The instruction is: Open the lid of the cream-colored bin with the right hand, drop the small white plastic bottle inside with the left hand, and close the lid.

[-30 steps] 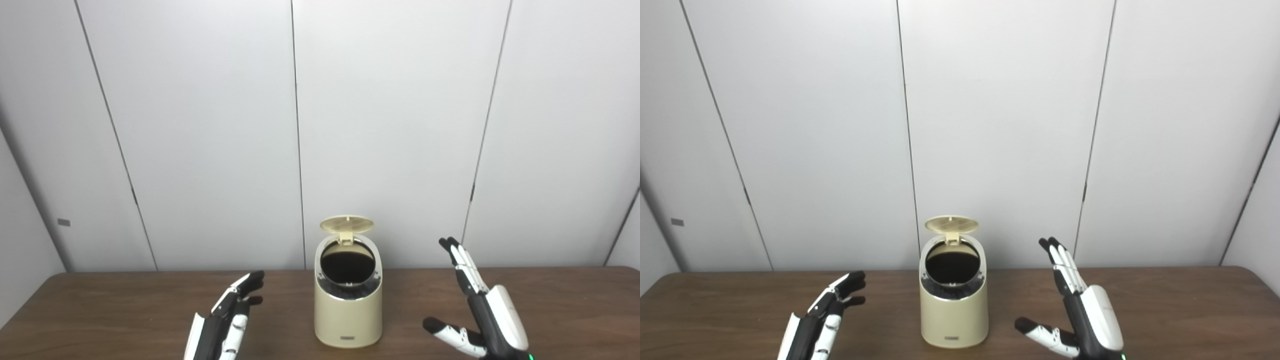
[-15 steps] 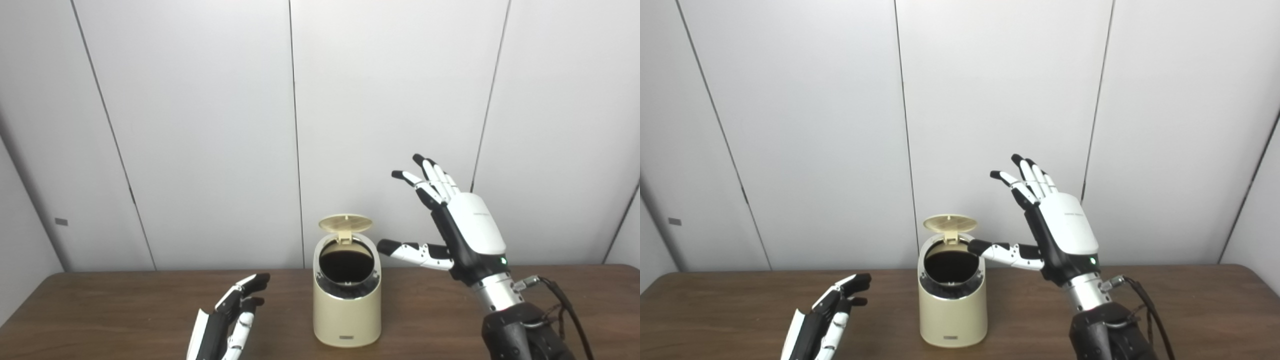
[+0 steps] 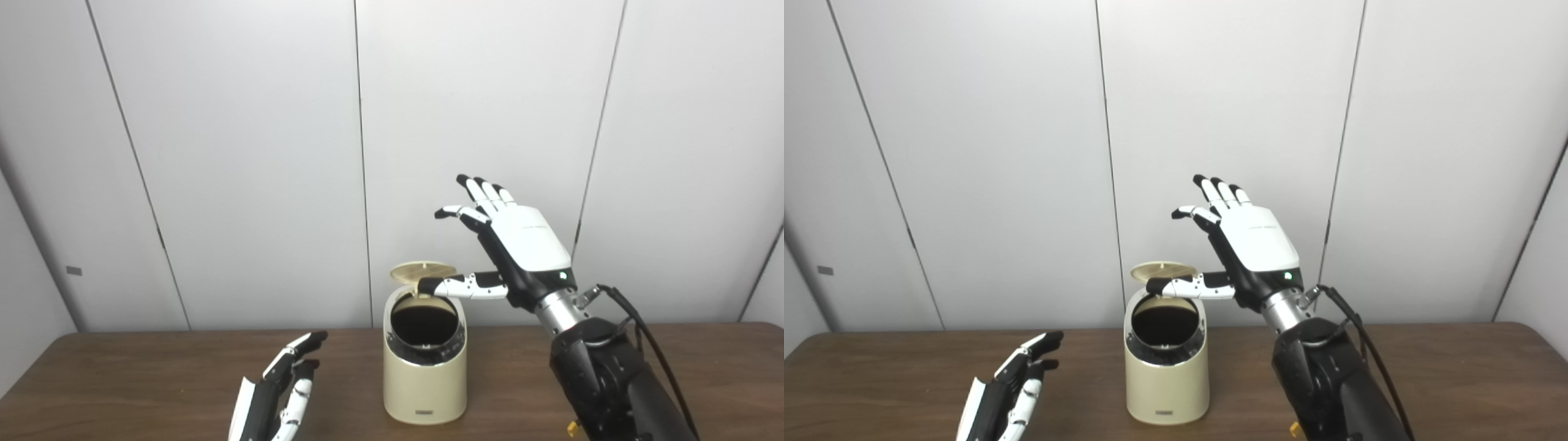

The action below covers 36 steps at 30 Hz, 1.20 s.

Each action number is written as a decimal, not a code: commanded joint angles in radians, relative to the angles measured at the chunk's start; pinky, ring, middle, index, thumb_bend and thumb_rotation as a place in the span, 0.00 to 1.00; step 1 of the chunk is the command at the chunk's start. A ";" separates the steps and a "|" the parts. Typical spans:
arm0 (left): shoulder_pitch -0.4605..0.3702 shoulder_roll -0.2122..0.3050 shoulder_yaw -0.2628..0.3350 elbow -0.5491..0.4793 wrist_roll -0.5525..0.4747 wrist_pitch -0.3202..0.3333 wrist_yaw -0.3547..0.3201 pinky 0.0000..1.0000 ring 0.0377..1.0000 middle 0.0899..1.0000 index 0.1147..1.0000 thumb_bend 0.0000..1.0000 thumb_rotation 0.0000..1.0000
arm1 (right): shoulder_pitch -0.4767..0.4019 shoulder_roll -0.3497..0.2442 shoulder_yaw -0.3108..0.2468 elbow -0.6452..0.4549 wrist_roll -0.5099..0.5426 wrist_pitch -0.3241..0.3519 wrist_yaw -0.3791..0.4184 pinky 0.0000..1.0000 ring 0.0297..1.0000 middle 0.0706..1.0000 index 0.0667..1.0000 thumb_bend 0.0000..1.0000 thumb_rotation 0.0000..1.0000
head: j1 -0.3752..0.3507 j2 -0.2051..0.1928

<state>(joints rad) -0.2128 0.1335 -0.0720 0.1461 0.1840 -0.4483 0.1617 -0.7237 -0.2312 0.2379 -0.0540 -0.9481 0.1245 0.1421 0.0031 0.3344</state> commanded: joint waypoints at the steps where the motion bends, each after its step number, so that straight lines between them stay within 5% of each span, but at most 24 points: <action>1: -0.035 -0.007 0.011 -0.013 0.007 -0.014 -0.002 0.73 0.82 0.81 0.77 0.17 0.77 | -0.079 -0.003 0.001 -0.010 -0.004 0.017 0.017 1.00 1.00 1.00 0.73 0.92 0.93 | 0.001 0.000; 7: -0.036 -0.022 0.024 -0.013 0.008 -0.007 -0.013 0.71 0.81 0.80 0.76 0.16 0.76 | -0.098 0.009 0.012 0.007 0.011 0.059 0.065 1.00 1.00 1.00 0.71 0.93 0.94 | 0.003 -0.010; 18: -0.031 -0.043 0.052 -0.024 0.032 0.008 -0.004 0.69 0.79 0.79 0.74 0.18 0.74 | -0.072 0.012 0.024 0.069 0.067 0.034 0.009 1.00 1.00 1.00 0.67 0.93 0.94 | 0.006 -0.004; 36: -0.024 -0.047 0.066 -0.057 0.029 0.032 -0.017 0.69 0.78 0.78 0.74 0.19 0.78 | 0.033 0.048 0.014 -0.012 0.112 0.077 0.016 1.00 1.00 1.00 0.58 0.91 0.92 | 0.002 0.031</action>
<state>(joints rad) -0.2123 0.0845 -0.0101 0.1307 0.2045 -0.4062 0.1451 -0.6577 -0.1853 0.2654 -0.0328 -0.8451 0.2021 0.1823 0.0046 0.3666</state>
